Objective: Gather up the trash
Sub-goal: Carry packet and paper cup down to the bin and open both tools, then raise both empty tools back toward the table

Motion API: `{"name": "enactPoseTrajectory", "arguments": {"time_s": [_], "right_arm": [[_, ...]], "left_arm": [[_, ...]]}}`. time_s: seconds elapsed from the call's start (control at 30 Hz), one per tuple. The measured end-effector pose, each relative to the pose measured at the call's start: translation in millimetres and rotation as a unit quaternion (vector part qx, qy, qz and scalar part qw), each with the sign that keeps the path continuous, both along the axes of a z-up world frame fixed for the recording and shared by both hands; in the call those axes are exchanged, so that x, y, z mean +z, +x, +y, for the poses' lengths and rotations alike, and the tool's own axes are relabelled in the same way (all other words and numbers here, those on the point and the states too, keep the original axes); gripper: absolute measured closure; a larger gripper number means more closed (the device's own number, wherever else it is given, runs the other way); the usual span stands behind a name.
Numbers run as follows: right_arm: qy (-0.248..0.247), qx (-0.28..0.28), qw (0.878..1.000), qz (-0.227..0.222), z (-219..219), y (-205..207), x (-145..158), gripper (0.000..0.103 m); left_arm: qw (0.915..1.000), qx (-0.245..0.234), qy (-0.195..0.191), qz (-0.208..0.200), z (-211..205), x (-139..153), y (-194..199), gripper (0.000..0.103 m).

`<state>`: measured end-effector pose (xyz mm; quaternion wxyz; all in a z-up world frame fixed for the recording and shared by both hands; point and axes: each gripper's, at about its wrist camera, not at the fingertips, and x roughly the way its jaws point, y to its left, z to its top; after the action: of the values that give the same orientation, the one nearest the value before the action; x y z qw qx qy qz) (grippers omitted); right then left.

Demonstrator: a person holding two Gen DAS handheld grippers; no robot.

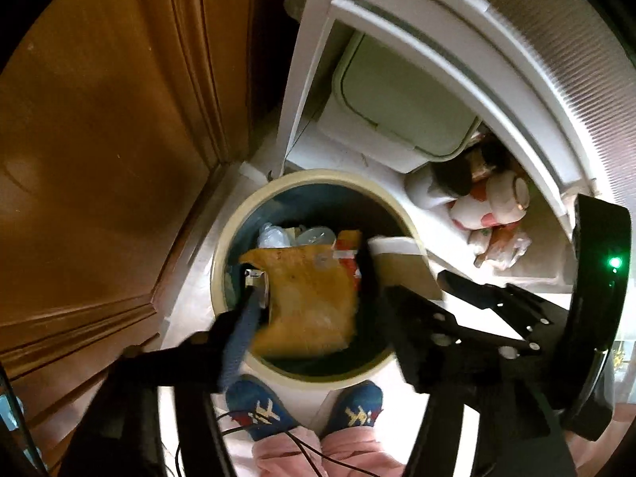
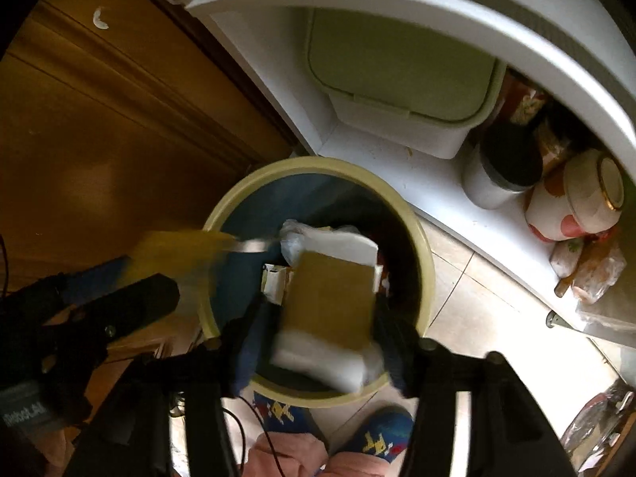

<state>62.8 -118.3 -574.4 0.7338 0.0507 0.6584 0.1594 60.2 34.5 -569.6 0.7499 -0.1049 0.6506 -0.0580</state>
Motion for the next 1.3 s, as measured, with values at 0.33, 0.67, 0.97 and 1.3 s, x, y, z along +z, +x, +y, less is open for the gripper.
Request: {"name": "enactPoseTrajectory", "arguments": {"time_s": [0.33, 0.67, 0.97, 1.3], "right_arm": [[-0.012, -0.020, 1.000, 0.001, -6.6, -3.5, 2.9, 0.039], [-0.015, -0.024, 1.000, -0.009, -12.6, -2.3, 49.5, 0.039], [-0.032, -0.024, 0.999, -0.026, -18.5, -12.7, 136.9, 0.039], [-0.044, -0.001, 0.998, -0.053, -19.3, -27.5, 241.9, 0.039]], "left_arm": [[0.9998, 0.016, 0.016, 0.002, 0.0, 6.2, -4.3, 0.027], [0.9995, 0.013, 0.027, -0.008, -5.0, 59.4, -22.7, 0.027], [0.9989, 0.021, 0.035, -0.023, 1.5, 149.3, -37.6, 0.027], [0.9970, 0.004, 0.058, -0.050, -5.8, 256.9, -57.1, 0.027]]}}
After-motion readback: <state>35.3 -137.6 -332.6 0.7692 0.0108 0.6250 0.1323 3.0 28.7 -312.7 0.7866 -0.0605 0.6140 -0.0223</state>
